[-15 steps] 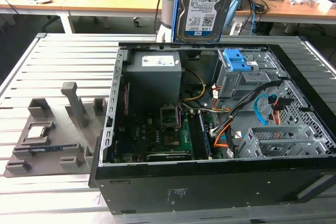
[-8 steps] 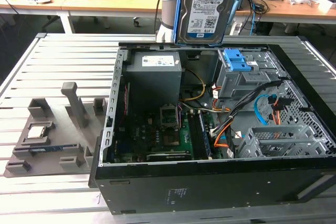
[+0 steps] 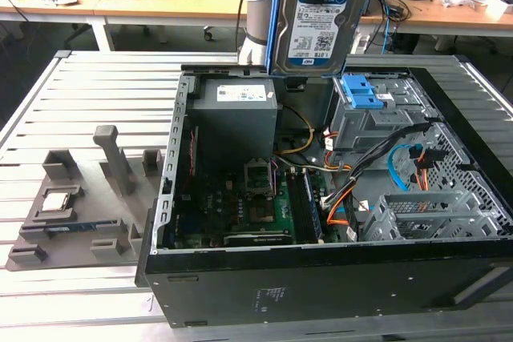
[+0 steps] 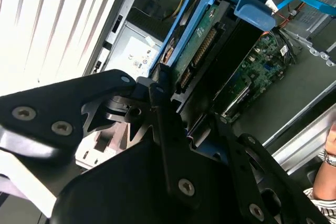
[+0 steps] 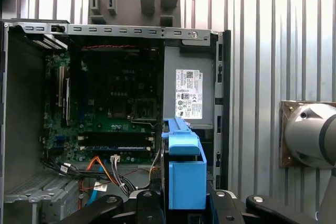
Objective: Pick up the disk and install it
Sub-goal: 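Pick up the disk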
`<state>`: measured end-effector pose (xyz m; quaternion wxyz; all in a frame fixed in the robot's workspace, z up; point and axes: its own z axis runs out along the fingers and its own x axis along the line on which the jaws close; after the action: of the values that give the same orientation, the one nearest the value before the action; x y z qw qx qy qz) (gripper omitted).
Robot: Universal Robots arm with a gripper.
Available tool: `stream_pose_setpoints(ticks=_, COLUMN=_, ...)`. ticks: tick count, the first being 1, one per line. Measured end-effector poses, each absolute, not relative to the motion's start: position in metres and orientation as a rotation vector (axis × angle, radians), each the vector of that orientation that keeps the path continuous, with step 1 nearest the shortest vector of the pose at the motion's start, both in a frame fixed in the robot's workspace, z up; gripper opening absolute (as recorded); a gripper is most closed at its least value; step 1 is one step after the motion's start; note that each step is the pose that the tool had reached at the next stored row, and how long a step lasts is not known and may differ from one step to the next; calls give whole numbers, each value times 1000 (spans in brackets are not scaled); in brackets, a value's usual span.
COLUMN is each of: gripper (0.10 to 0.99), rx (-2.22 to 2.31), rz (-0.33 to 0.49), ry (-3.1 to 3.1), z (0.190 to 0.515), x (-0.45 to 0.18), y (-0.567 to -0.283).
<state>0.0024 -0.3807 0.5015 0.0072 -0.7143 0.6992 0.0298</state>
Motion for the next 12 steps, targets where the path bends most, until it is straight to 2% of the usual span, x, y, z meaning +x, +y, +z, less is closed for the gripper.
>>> stream_pose_setpoints(ticks=7, gripper=365, rx=-2234, rz=93, ry=2186, z=501, x=2, y=-417)
stream_pose_setpoints(ticks=12, gripper=365, rx=-2234, rz=93, ry=2186, z=501, x=2, y=-430)
